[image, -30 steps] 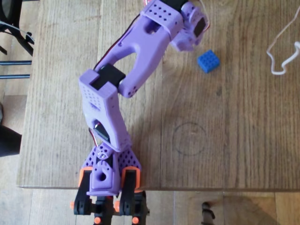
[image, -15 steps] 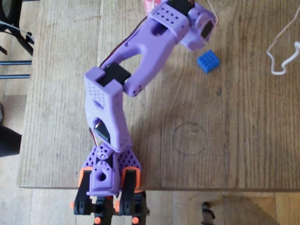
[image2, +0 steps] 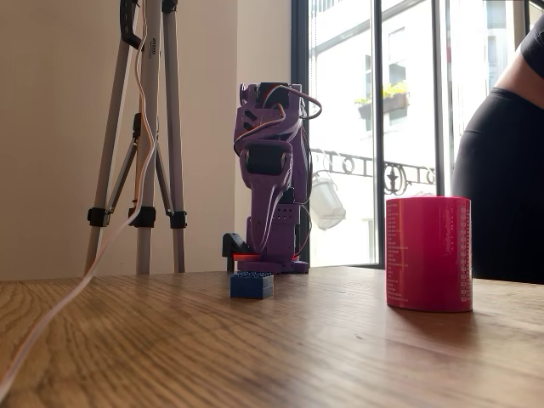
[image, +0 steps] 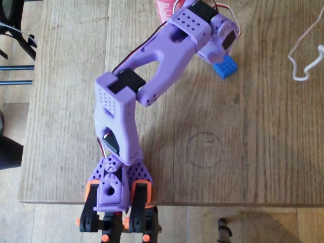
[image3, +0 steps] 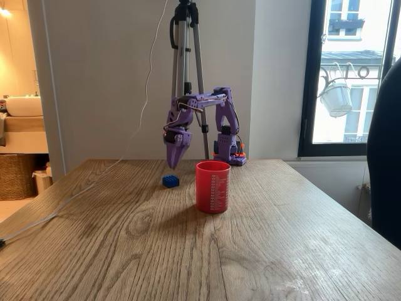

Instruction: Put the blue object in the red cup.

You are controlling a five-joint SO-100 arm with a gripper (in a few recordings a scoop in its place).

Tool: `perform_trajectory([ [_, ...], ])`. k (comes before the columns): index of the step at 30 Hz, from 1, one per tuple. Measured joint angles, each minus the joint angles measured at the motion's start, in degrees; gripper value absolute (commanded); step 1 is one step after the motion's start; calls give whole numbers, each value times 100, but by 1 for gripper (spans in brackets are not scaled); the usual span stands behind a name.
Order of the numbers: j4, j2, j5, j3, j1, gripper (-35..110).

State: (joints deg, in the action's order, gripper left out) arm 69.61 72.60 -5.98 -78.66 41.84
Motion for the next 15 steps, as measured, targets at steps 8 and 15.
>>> perform_trajectory([
  [8, 334, 0, -193, 0, -35, 37],
  [15, 475, -343, 35, 0, -255, 34],
])
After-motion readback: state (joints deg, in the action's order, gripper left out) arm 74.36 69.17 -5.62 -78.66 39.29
